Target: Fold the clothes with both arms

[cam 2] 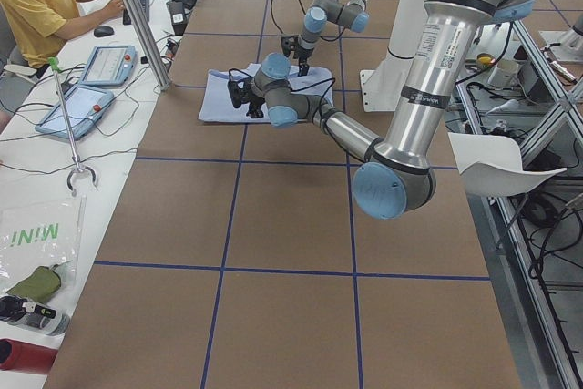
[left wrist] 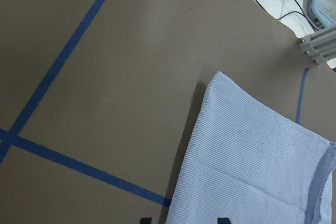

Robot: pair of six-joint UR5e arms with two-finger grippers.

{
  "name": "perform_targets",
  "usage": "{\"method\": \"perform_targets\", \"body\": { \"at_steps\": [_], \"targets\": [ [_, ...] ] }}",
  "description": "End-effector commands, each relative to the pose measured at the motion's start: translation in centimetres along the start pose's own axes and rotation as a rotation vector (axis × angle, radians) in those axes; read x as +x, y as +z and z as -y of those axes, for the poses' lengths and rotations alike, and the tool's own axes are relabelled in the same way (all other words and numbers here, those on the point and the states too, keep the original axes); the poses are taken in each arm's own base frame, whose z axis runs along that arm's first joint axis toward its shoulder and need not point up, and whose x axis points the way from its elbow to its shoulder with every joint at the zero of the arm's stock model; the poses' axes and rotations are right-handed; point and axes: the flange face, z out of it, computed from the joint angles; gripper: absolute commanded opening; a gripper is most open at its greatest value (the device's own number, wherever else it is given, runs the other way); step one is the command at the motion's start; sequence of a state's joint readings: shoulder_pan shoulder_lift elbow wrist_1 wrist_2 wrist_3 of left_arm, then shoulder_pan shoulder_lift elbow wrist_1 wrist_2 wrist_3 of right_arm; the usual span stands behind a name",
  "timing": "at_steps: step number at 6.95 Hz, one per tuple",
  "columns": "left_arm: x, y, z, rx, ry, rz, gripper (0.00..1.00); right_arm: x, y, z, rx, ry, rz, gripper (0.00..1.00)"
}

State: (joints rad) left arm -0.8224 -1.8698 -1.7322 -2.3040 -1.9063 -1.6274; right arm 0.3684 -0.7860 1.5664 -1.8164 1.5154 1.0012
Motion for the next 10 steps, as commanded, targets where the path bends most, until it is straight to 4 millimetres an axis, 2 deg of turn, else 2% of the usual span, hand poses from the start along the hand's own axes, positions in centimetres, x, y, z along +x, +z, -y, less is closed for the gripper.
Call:
{"method": "perform_targets", "body": {
  "at_steps": [1,5,6,7,8,10],
  "targets": [
    [-0.3,-1.1,-0.2,-0.003,0.003,-0.007,0.52,-1.2,0.4,3.0,0.003,0.007,-0.016,1.00],
    [-0.4,-1.0,-0.3,-0.004,0.003,-0.007,0.52,1.6,3.1,3.3,-0.017,-0.040,-0.065,1.00],
    [-0.5,-0.9,-0.3,-0.004,0.002,-0.004,0.52,2.9,3.1,4.2,-0.018,-0.044,-0.067,1.00],
    [-0.4,-1.0,-0.3,-0.004,0.003,-0.006,0.52,4.9,4.4,4.0,-0.043,-0.056,-0.072,1.00],
    [-0.5,-0.9,-0.3,-0.004,0.002,-0.004,0.52,8.0,4.0,4.7,-0.039,-0.065,-0.067,1.00],
    [-0.4,-0.9,-0.4,-0.006,0.003,-0.005,0.53,11.5,4.0,4.5,-0.036,-0.070,-0.065,1.00]
  ]
}}
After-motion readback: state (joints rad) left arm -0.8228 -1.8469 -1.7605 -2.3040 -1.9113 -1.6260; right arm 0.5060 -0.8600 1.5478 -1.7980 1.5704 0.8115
